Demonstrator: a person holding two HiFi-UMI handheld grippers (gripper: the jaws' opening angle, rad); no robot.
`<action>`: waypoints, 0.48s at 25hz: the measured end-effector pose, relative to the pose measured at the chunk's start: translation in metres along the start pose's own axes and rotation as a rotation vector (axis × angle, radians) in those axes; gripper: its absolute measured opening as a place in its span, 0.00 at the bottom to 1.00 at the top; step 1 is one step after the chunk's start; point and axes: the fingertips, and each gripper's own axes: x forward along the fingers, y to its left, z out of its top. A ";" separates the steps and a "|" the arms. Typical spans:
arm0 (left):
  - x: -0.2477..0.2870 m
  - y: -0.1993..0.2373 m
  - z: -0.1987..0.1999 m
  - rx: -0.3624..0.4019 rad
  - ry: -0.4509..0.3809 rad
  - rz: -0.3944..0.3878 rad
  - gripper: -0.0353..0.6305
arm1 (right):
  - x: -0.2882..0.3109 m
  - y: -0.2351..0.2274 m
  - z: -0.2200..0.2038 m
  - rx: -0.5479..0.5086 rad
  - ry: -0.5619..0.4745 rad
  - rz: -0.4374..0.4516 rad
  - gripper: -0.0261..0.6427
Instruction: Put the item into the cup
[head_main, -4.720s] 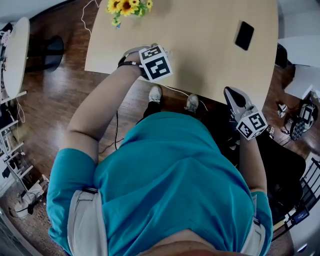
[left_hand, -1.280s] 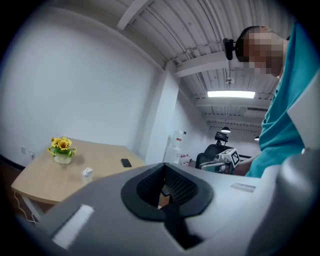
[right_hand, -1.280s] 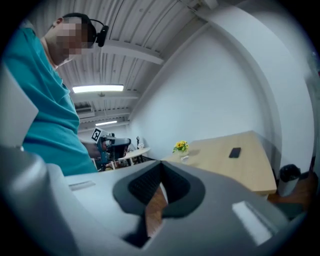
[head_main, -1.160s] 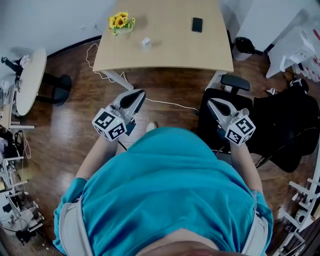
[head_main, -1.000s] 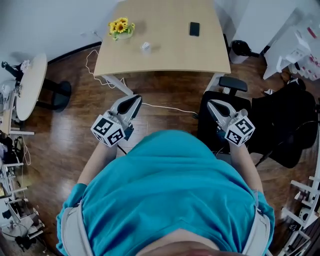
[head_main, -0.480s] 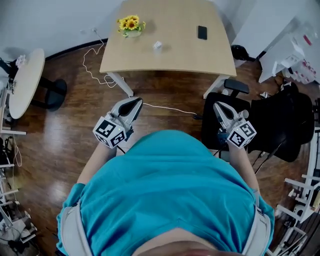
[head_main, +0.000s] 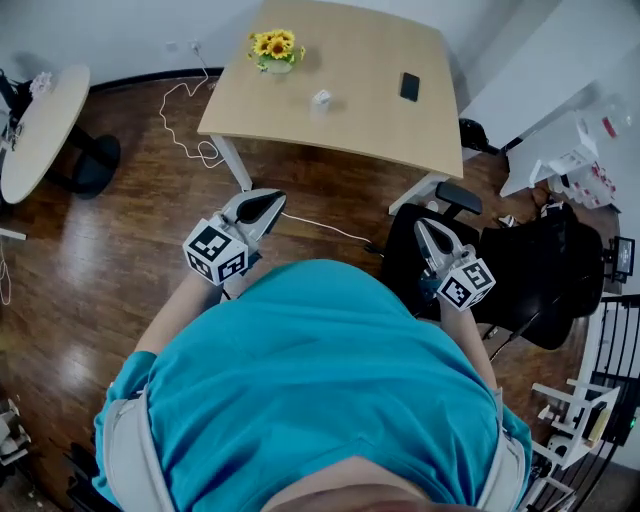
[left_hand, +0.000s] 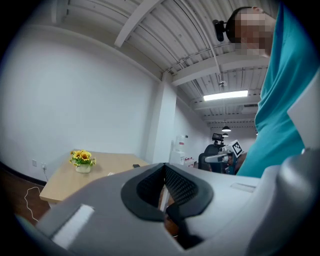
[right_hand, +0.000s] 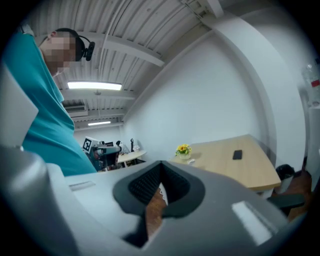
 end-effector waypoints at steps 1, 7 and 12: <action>0.000 0.001 0.000 -0.002 0.000 0.002 0.06 | 0.000 0.000 0.001 0.000 -0.001 0.000 0.04; 0.002 0.002 0.001 -0.007 -0.012 0.013 0.06 | -0.001 -0.002 0.002 -0.014 0.003 0.002 0.04; 0.004 0.003 0.001 -0.009 -0.014 0.017 0.06 | -0.001 -0.005 0.004 -0.020 -0.002 0.000 0.04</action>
